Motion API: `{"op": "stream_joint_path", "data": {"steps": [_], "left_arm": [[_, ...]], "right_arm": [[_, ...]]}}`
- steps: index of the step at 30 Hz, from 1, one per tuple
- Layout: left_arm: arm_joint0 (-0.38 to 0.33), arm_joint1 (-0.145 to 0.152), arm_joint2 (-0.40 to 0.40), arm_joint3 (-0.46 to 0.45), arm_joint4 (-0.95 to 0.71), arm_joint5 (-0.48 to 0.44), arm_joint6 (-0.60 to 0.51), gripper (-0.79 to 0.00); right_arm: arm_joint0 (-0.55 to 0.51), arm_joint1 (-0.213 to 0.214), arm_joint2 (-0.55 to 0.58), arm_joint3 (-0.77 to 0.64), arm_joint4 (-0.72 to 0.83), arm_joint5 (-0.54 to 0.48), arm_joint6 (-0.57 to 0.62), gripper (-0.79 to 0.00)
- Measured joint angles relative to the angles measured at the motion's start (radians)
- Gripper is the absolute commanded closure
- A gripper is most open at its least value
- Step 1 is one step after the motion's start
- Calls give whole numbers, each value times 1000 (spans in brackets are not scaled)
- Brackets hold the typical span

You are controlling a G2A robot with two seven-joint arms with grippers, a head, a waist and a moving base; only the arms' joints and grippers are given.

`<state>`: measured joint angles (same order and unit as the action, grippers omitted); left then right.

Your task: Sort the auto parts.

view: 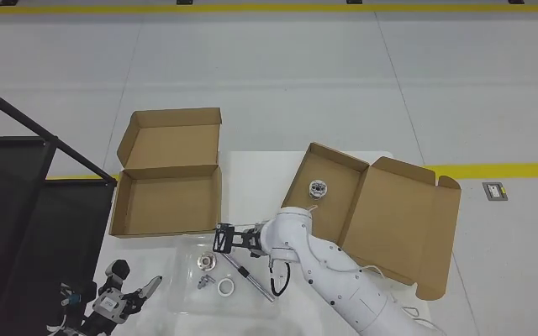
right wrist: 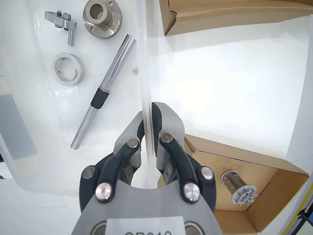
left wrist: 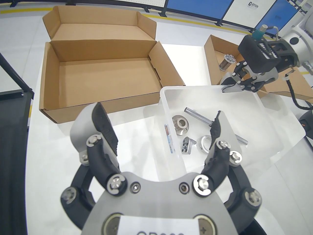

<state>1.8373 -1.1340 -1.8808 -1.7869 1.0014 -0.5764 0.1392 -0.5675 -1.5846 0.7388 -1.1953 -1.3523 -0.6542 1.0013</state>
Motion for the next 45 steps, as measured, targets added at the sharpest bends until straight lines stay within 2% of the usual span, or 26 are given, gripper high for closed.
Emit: {"op": "stream_joint_path", "data": {"steps": [3,7,8,9,10,12,13,17,21,23,27,34,45], "left_arm": [[1,0,0,1,1,-3,3,-785],[1,-1,0,1,2,-3,2,-785],[1,-1,-1,1,1,-2,1,-785],[1,-1,0,1,1,-1,1,-785],[1,-1,0,1,1,0,1,-785],[0,-1,0,1,2,3,0,-785],[-1,-1,1,1,4,4,-1,-785],[-4,-2,6,1,12,6,-2,-785],[-5,-2,7,3,14,7,-3,-785],[-5,-2,7,3,12,7,-1,-785],[-5,-3,6,4,9,7,0,-785],[-6,-3,5,5,5,10,-3,-785],[-10,-4,5,7,4,7,-6,-785]], "right_arm": [[-8,0,2,-16,-12,25,-29,-785],[-63,12,0,-115,-82,58,-70,-785],[-82,15,-6,-147,-99,66,-69,-730],[-104,17,-15,-183,-119,75,-63,-499],[-136,20,-31,-234,-149,90,-50,-354],[-185,25,-57,-312,-200,113,-28,-311],[-218,29,-71,-360,-232,127,-19,-265],[-297,37,-88,-451,-293,168,8,-249],[-319,30,-99,-436,-295,206,51,-268],[-308,20,-101,-396,-273,228,67,-299],[-263,-6,-102,-286,-211,288,93,-286],[-182,-56,-130,-102,-112,346,115,-314],[-123,-107,-151,51,-40,395,117,-323]]}}
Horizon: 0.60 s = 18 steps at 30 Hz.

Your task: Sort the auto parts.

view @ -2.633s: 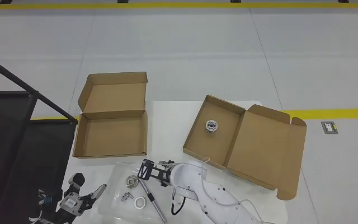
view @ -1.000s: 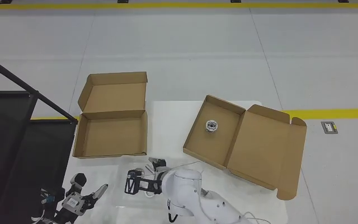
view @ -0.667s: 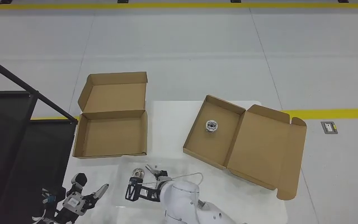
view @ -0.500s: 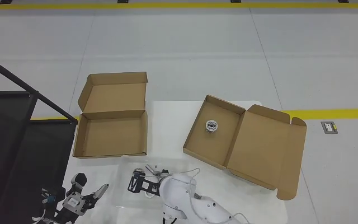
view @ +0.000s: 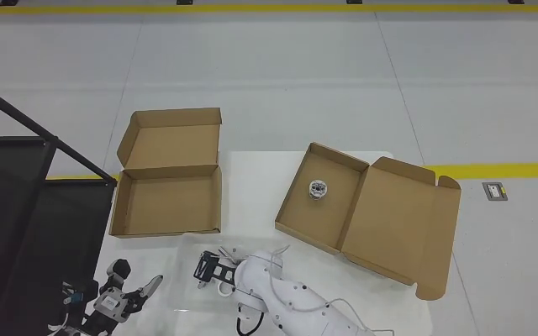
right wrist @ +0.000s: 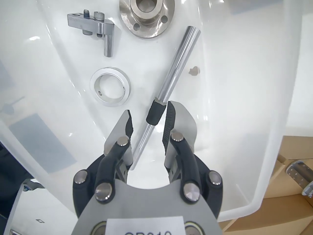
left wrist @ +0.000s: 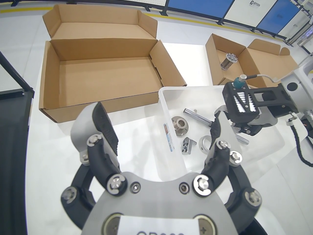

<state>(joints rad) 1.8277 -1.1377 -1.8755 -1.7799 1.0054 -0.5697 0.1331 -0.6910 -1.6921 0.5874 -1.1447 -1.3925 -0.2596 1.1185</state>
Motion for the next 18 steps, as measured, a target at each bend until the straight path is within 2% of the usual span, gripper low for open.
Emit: {"op": "stream_joint_path", "data": {"steps": [5,12,18], "left_arm": [[-1,0,0,1,-2,1,-1,-785],[-2,-1,-3,2,-9,-3,-2,-785],[-3,0,-5,3,-19,-9,-10,-785]], "right_arm": [[25,-21,1,66,28,33,3,-314],[52,-36,14,142,51,14,-32,-302],[66,-53,5,182,64,9,-18,-280]]}}
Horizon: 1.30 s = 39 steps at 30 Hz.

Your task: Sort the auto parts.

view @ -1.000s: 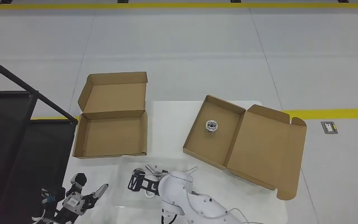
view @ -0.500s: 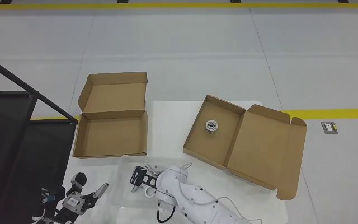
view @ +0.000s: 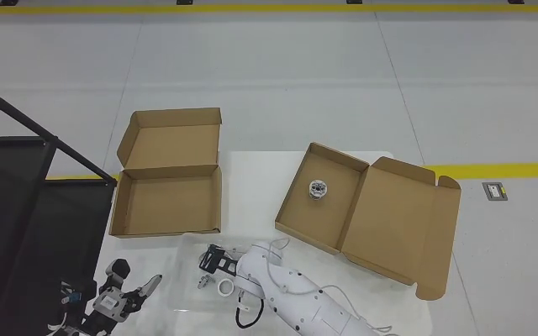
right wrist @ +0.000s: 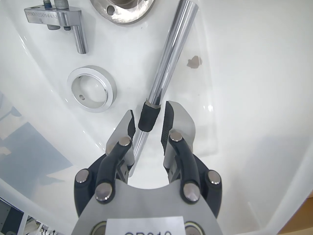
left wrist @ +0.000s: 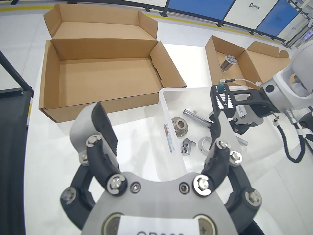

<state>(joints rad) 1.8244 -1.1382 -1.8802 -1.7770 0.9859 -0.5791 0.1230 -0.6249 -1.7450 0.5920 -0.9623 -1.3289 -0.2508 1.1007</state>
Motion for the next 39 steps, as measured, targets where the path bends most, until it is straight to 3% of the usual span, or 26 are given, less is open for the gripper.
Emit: {"op": "stream_joint_path", "data": {"steps": [10,13,16,24,30,39], "left_arm": [[0,0,-4,2,-5,-5,0,-785],[-1,0,-6,4,-8,-7,-2,-785],[-2,0,-7,4,-11,-9,-4,-785],[-2,0,-10,5,-14,-10,-5,-785],[-1,-1,-11,4,-14,-10,-4,-785],[-2,-1,-10,2,-10,-7,-6,-785]], "right_arm": [[37,-31,-9,88,28,-15,-1,-219],[49,-42,-12,115,35,-9,6,-154],[60,-52,-14,140,43,-5,5,0],[71,-65,-12,152,35,-9,-46,0],[9,-33,6,-18,-53,-17,-67,0],[-202,58,92,-470,-283,-34,-30,0]]}}
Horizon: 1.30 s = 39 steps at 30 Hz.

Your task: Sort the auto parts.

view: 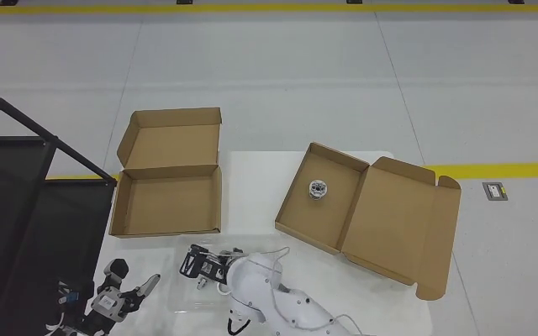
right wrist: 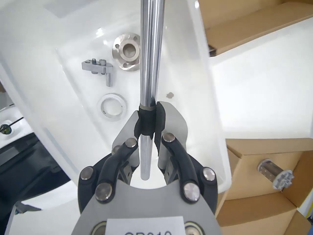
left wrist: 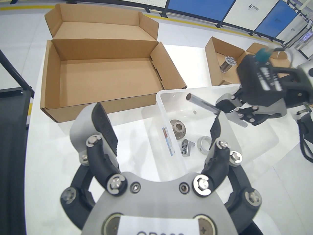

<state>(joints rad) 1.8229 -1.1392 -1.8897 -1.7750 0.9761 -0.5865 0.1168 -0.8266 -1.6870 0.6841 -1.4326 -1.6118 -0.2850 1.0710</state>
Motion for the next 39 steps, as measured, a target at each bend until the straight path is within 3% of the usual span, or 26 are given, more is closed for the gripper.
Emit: {"op": "stream_joint_path", "data": {"steps": [4,14,17,21,25,28,32,39], "left_arm": [[0,0,1,0,2,3,-1,-785],[-2,-1,6,1,2,6,-14,-785],[-3,-1,6,1,-4,5,-20,-785],[-4,0,6,4,-6,0,-25,-785],[-13,0,17,6,7,6,-37,-785],[-16,0,22,7,15,11,-36,-785],[-17,-1,24,9,16,13,-36,-785],[-20,-1,24,9,6,14,-42,-785]], "right_arm": [[-109,29,47,-183,-88,23,-115,0],[-95,28,45,-161,-82,23,-96,0],[-105,30,77,-160,-59,40,-137,0],[-150,42,207,-242,13,126,-228,0],[-272,58,367,-384,-2,344,-317,0],[-350,68,486,-458,86,409,-375,0],[-378,78,653,-435,274,388,-418,0],[-275,99,856,-214,501,298,-388,0]]}}
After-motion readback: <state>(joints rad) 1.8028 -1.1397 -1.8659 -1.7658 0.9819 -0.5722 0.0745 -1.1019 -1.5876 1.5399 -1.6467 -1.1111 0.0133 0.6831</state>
